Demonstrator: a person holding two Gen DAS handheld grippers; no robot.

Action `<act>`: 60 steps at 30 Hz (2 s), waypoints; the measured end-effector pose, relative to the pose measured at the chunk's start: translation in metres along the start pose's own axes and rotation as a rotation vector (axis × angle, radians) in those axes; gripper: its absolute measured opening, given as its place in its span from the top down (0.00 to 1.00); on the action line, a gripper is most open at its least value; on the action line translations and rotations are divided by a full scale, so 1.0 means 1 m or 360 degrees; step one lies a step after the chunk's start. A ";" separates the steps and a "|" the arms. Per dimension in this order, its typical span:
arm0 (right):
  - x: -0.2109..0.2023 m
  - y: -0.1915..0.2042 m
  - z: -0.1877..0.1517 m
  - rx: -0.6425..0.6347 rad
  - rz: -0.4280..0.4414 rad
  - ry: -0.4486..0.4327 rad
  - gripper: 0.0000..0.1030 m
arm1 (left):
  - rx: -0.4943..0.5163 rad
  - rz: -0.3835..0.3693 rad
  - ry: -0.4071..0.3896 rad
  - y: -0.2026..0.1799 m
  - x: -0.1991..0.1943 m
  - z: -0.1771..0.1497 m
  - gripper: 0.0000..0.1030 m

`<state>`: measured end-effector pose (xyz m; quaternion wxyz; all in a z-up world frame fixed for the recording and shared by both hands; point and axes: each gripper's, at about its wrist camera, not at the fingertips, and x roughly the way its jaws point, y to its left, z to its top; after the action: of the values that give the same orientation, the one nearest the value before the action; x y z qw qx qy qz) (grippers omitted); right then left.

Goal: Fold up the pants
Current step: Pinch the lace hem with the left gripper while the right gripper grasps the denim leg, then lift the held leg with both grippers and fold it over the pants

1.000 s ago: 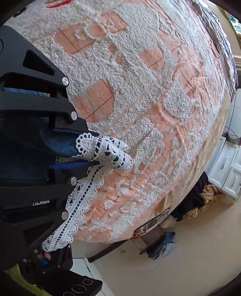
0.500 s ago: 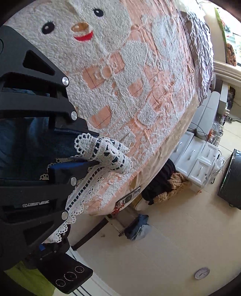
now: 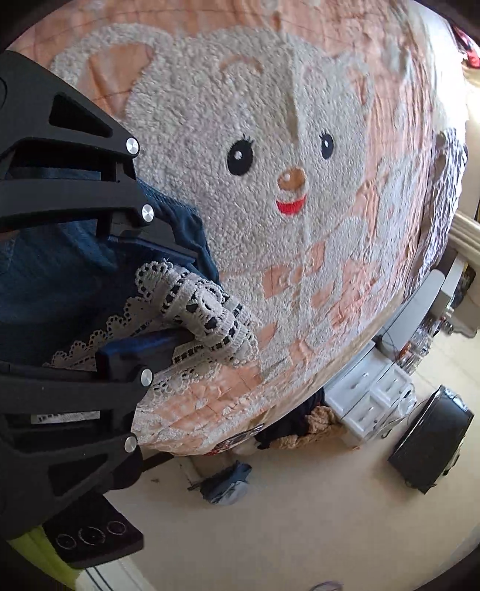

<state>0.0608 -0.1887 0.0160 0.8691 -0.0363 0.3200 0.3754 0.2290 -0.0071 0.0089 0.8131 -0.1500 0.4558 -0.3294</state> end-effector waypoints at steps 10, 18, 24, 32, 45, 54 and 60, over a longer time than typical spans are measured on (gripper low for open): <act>0.034 0.038 -0.006 -0.0146 0.0112 0.0123 0.57 | -0.0515 -0.0203 -0.0010 0.046 -0.022 -0.031 0.17; -0.014 0.000 0.007 0.0023 0.0159 -0.0030 0.41 | -0.0616 -0.0385 -0.0055 0.031 -0.025 -0.029 0.14; -0.009 -0.081 0.031 0.0304 -0.0113 0.0138 0.40 | -0.0547 -0.0229 0.0006 0.023 -0.012 -0.026 0.14; 0.059 -0.149 0.060 0.0516 0.0001 0.0358 0.41 | -0.0560 -0.0253 -0.0019 0.035 -0.005 -0.033 0.21; 0.082 -0.166 0.082 0.0631 0.0225 0.0339 0.90 | -0.0431 -0.0147 -0.0079 0.033 0.004 -0.030 0.82; 0.116 -0.189 0.062 0.0704 0.0138 0.0454 0.86 | -0.0508 0.0036 -0.0084 0.058 0.013 -0.039 0.79; 0.101 -0.185 0.068 0.0694 0.0119 0.0386 0.66 | -0.0506 0.0042 -0.0110 0.049 0.004 -0.042 0.64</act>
<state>0.2731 -0.2371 -0.0219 0.7971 0.1192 0.4964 0.3223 0.2144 0.0283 -0.0429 0.7986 -0.2820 0.4760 -0.2370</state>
